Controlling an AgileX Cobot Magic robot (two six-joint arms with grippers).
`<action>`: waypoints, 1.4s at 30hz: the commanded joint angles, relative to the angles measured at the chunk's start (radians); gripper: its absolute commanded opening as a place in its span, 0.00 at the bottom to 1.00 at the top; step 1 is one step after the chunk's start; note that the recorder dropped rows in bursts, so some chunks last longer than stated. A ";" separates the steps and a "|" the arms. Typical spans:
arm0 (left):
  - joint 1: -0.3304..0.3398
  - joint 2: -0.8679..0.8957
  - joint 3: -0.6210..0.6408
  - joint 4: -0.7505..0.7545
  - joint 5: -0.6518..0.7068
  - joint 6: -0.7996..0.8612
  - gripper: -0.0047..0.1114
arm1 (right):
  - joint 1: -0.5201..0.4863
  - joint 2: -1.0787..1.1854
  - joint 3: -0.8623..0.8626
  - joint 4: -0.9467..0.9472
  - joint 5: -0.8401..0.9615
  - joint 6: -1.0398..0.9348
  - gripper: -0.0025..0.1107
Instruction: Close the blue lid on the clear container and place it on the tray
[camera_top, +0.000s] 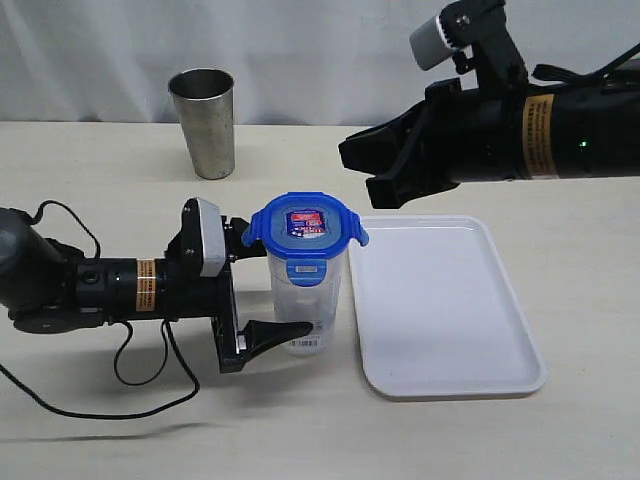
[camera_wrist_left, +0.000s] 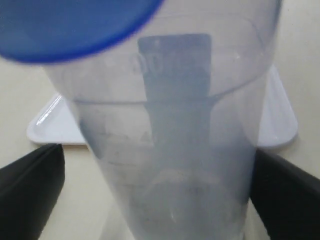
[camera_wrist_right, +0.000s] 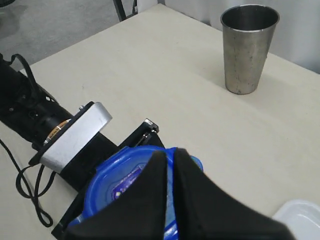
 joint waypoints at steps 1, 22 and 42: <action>-0.020 0.036 -0.050 0.012 -0.018 -0.042 0.83 | -0.001 0.020 0.008 -0.002 -0.003 0.015 0.06; -0.078 0.035 -0.078 -0.025 -0.026 -0.050 0.83 | -0.007 0.029 -0.039 -0.002 0.245 0.307 0.41; -0.078 0.035 -0.078 -0.032 -0.019 -0.043 0.83 | -0.007 0.029 -0.022 -0.002 0.532 0.359 0.41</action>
